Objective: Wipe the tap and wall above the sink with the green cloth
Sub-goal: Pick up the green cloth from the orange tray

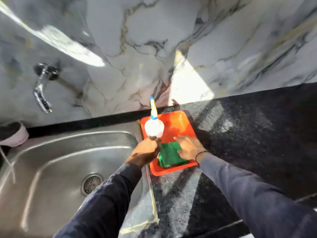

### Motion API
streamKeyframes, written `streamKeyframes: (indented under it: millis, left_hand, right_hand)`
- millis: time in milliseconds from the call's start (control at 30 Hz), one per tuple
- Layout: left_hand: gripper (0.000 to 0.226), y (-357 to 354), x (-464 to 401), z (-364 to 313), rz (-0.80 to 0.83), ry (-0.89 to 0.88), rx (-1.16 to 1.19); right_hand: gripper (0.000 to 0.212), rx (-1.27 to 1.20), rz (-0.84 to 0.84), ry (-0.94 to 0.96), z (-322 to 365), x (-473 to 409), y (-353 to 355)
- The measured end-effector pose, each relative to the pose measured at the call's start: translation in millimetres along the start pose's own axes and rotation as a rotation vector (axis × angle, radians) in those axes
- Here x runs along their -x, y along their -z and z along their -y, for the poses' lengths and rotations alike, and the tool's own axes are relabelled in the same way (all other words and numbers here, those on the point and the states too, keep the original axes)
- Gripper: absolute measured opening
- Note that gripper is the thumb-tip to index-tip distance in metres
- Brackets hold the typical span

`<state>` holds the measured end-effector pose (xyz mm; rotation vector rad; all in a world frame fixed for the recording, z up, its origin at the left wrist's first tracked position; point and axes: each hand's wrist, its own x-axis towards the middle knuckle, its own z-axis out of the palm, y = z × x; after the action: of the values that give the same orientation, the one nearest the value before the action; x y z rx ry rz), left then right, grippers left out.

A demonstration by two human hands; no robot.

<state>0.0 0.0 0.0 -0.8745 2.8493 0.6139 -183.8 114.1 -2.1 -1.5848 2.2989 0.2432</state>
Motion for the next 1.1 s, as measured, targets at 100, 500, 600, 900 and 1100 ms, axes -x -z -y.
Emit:
streamKeyframes:
  millis: [100,500,600,900,1100]
  left_hand:
    - [0.048,-28.1,-21.7,-19.5,0.073,0.050,-0.061]
    - [0.032,0.8,-11.4,-24.6,0.082,0.105,0.178]
    - [0.020,44.0,14.2,-12.6,-0.003,0.079,0.357]
    - [0.025,177.9,86.5,71.1,-0.148,0.142,0.512]
    - [0.035,250.7,116.4,166.8,-0.385,0.203,0.134]
  right_hand:
    - [0.074,0.059,0.088,-0.030,-10.5,-9.2,-12.9]
    - [0.026,-0.422,-0.015,-0.056,-22.5,2.7,25.4]
    - [0.017,-0.766,-0.041,-0.107,-6.7,20.5,66.0]
    - [0.031,-1.336,0.100,0.130,128.0,21.9,159.4]
    - [0.024,-1.333,-0.290,-0.002,234.5,-28.8,184.9]
